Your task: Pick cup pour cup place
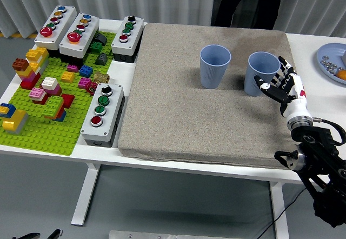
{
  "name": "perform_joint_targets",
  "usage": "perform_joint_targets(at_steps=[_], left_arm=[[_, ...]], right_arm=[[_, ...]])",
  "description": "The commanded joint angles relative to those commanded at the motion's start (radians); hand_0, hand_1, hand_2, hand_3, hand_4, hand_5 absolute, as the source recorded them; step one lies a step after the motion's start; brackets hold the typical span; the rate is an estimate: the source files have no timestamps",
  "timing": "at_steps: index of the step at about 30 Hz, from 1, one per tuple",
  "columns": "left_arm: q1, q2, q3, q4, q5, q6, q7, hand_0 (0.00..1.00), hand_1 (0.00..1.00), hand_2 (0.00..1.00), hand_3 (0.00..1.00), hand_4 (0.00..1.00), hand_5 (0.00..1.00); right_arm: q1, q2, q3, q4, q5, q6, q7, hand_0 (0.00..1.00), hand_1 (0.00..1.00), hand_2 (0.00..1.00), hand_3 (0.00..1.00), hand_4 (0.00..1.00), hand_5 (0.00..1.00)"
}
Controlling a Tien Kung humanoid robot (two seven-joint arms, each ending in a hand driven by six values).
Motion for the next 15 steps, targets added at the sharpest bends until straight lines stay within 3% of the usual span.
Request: perform_joint_targets(at_steps=[15], left_arm=[[-0.003, -0.001, 0.007, 0.0, -0.007, 0.0, 0.0, 0.761, 0.777, 0.825, 0.722, 0.504, 0.985]], right_arm=[[0.003, 0.004, -0.002, -0.012, 0.009, 0.004, 0.004, 0.876, 0.882, 0.969, 0.933, 0.825, 0.239]])
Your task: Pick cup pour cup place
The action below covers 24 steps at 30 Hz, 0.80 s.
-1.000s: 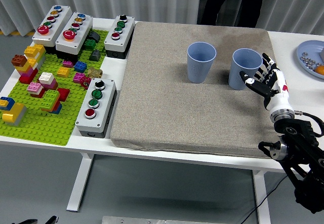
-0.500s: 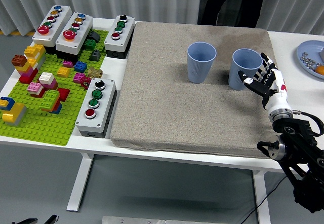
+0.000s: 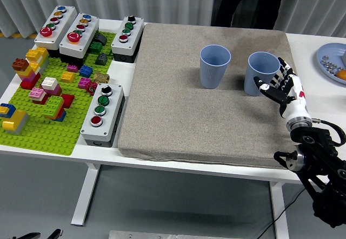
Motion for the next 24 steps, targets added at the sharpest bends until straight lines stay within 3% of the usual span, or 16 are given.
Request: perform_joint_targets(at_steps=[24], left_arm=[[0.001, 0.0, 0.01, 0.0, -0.006, -0.002, 0.0, 0.76, 0.777, 0.826, 0.722, 0.506, 0.991]], right_arm=[[-0.004, 0.008, -0.012, -0.02, 0.008, 0.002, 0.002, 0.875, 0.881, 0.967, 0.93, 0.819, 0.239]])
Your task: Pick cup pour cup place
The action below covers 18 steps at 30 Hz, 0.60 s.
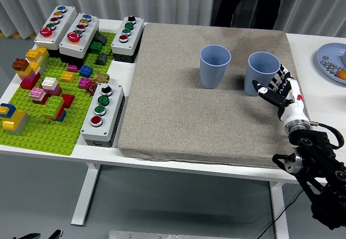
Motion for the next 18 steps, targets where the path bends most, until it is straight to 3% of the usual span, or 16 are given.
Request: perform_joint_targets(at_steps=[18], left_arm=[[-0.005, -0.001, 0.007, 0.0, -0.006, -0.001, -0.001, 0.76, 0.776, 0.826, 0.722, 0.505, 0.995]], right_arm=[[0.01, 0.006, -0.012, -0.024, 0.004, 0.001, -0.001, 0.875, 0.879, 0.967, 0.927, 0.814, 0.239]])
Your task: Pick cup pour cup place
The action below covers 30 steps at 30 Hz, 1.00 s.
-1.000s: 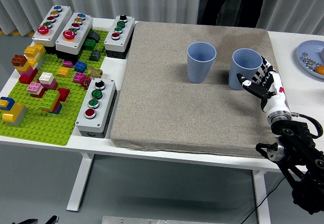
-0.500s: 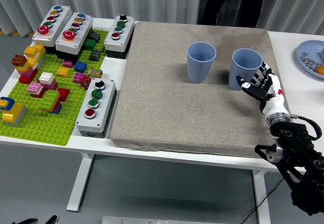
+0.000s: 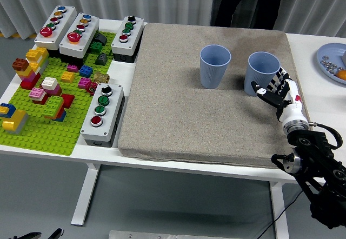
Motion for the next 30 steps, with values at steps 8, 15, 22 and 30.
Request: perform_joint_targets(at_steps=[8, 15, 22, 30], left_arm=[[-0.002, 0.0, 0.002, 0.0, -0.002, 0.0, -0.001, 0.76, 0.776, 0.826, 0.721, 0.505, 0.995], [-0.003, 0.001, 0.001, 0.0, 0.0, 0.0, -0.001, 0.76, 0.777, 0.825, 0.721, 0.506, 0.996], [-0.003, 0.0, -0.005, 0.0, 0.005, 0.0, 0.0, 0.76, 0.777, 0.826, 0.721, 0.506, 0.997], [-0.003, 0.001, -0.004, 0.0, 0.006, 0.0, 0.0, 0.76, 0.777, 0.825, 0.723, 0.505, 0.996]], right_arm=[[0.007, 0.004, -0.002, -0.014, -0.001, 0.002, -0.002, 0.874, 0.881, 0.967, 0.927, 0.81, 0.237], [0.013, 0.007, -0.006, -0.025, 0.0, 0.004, -0.003, 0.874, 0.881, 0.967, 0.924, 0.809, 0.236], [0.023, 0.013, -0.014, -0.039, 0.001, 0.008, -0.002, 0.875, 0.881, 0.967, 0.924, 0.809, 0.233], [0.034, 0.018, -0.014, -0.053, 0.003, 0.009, -0.003, 0.874, 0.879, 0.966, 0.924, 0.807, 0.23]])
